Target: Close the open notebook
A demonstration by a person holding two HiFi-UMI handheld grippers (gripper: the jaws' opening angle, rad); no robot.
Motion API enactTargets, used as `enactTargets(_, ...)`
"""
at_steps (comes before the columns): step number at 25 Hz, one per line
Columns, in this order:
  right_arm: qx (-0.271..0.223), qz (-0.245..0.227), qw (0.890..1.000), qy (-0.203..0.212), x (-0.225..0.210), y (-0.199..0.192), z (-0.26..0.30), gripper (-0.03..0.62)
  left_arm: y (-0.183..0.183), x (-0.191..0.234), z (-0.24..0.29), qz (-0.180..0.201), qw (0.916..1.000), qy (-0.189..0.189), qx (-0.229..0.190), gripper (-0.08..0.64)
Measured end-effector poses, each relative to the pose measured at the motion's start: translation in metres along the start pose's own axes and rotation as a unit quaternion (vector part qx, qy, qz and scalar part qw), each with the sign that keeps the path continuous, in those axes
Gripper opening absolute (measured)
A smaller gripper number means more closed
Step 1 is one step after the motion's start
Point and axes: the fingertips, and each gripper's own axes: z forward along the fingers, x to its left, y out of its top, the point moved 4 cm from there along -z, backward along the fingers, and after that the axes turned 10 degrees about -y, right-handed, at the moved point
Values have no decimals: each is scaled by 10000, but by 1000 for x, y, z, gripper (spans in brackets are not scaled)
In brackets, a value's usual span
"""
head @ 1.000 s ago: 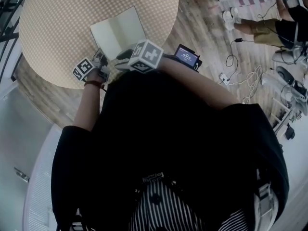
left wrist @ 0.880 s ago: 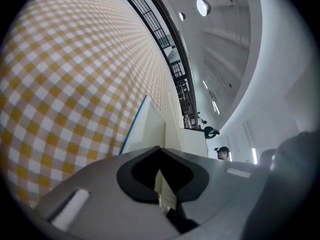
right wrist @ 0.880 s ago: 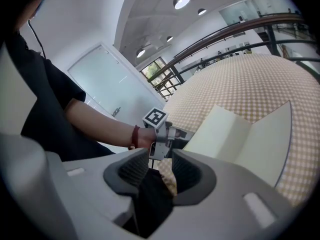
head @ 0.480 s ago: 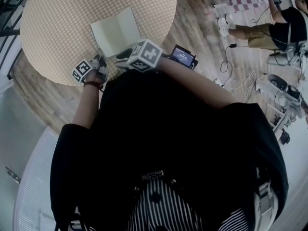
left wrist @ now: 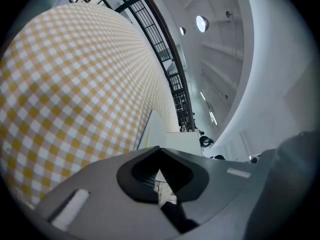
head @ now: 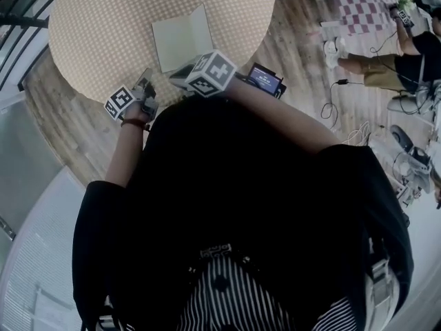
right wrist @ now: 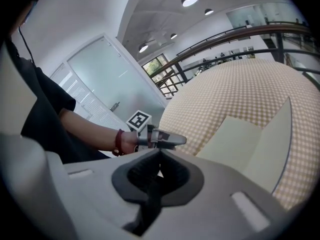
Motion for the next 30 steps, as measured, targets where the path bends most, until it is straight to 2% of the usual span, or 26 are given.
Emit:
enactTargets(2,-26,-73,10000,-8,4,1,-1,3,1,-20,-9,213,9997,-86,10,-8)
enactTargets(5,-136,-180,9996,-141,4,5,-5,2,1,-56,-15,754,9969,-197,140,-8)
enactTargets(8,-292,-242,9989,-279,3,11,-9,3,0,-95,-15,1273,9908,-358,280,-8)
enactTargets(10,-425,-280,9980,-376,2,16,-14,3,2,-122,-11,1727,9834,-424,368,-8)
enactTargets(12,-642,-335,9961,-498,0,26,-22,2,8,-152,-5,2442,9679,-387,454,-8)
enactTargets(14,-939,-361,9930,-627,-1,42,-35,2,16,-184,-2,3176,9460,-387,514,-8)
enactTargets(16,-1284,-379,9880,-773,2,62,-51,2,24,-217,-3,3740,9249,-484,491,-8)
enactTargets(19,-1797,-632,9747,-1168,6,83,-80,2,32,-259,0,4413,8950,-560,322,-8)
enactTargets(22,-2285,-521,9620,-1402,0,89,-109,2,36,-293,15,5000,8651,-384,78,-8)
enactTargets(25,-2535,-534,9506,-1711,-4,85,-119,2,33,-309,22,5549,8316,-208,-104,-9)
enactTargets(26,-2547,-580,9472,-1861,-5,83,-120,2,31,-311,22,5657,8242,-201,-122,-9)
enactTargets(27,-2545,-623,9438,-2013,-8,81,-120,1,28,-310,23,5713,8204,-212,-104,-9)
enactTargets(30,-2541,-622,9388,-2242,-15,76,-123,0,15,-301,27,5687,8221,-274,99,-9)
